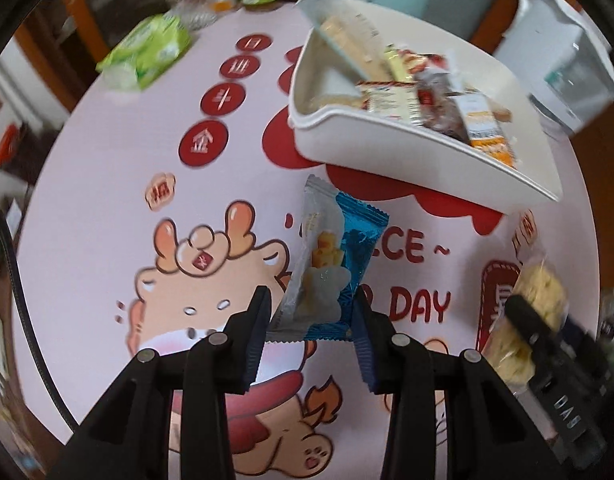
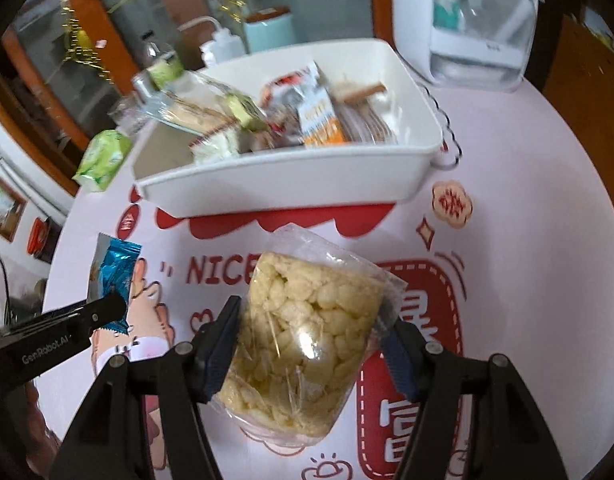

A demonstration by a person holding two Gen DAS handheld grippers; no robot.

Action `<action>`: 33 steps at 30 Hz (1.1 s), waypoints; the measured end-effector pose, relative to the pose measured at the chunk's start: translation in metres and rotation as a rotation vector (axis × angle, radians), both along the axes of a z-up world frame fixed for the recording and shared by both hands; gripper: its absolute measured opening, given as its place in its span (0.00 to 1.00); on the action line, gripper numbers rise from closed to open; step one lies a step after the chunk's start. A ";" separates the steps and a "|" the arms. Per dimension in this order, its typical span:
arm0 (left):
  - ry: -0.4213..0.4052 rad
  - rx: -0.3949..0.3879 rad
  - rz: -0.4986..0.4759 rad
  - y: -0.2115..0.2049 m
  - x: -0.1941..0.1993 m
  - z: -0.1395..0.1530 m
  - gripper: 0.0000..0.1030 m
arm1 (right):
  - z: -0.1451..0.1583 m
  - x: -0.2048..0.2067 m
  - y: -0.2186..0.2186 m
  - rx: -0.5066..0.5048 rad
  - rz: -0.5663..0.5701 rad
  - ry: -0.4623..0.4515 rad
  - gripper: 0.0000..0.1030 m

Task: Organize snacks
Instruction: 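Carry both snacks into the white tray and open both tools to release them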

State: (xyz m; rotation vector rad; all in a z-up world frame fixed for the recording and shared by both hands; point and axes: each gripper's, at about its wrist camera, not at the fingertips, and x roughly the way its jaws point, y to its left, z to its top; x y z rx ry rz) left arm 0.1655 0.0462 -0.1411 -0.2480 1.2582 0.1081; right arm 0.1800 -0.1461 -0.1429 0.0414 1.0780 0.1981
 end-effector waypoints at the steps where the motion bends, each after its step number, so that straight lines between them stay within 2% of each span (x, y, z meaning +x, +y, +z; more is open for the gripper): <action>1: -0.006 0.008 -0.022 0.000 -0.001 0.008 0.37 | 0.007 -0.001 -0.001 -0.001 0.009 -0.011 0.64; 6: -0.059 0.045 -0.109 0.007 0.023 0.043 0.37 | 0.055 0.013 -0.002 -0.018 0.049 -0.099 0.64; 10: -0.150 0.104 -0.178 -0.001 0.050 0.084 0.37 | 0.092 0.031 0.002 -0.043 0.061 -0.172 0.64; 13: -0.213 0.122 -0.206 -0.007 0.067 0.110 0.37 | 0.120 0.048 0.005 -0.055 0.060 -0.232 0.64; 18: -0.311 0.132 -0.228 -0.012 0.103 0.145 0.37 | 0.148 0.083 0.015 -0.088 0.038 -0.311 0.64; 24: -0.354 0.100 -0.212 -0.007 0.150 0.156 0.37 | 0.153 0.126 0.023 -0.083 0.007 -0.321 0.64; 29: -0.321 0.050 -0.224 -0.001 0.181 0.134 0.39 | 0.129 0.158 0.027 -0.081 -0.009 -0.271 0.65; 30: -0.307 0.041 -0.230 -0.001 0.186 0.128 0.49 | 0.122 0.163 0.027 -0.074 -0.004 -0.253 0.65; 31: -0.289 0.037 -0.233 0.000 0.193 0.121 0.67 | 0.115 0.168 0.027 -0.065 -0.001 -0.229 0.65; 33: -0.275 0.040 -0.227 0.000 0.197 0.111 0.90 | 0.102 0.174 0.025 -0.055 -0.010 -0.197 0.67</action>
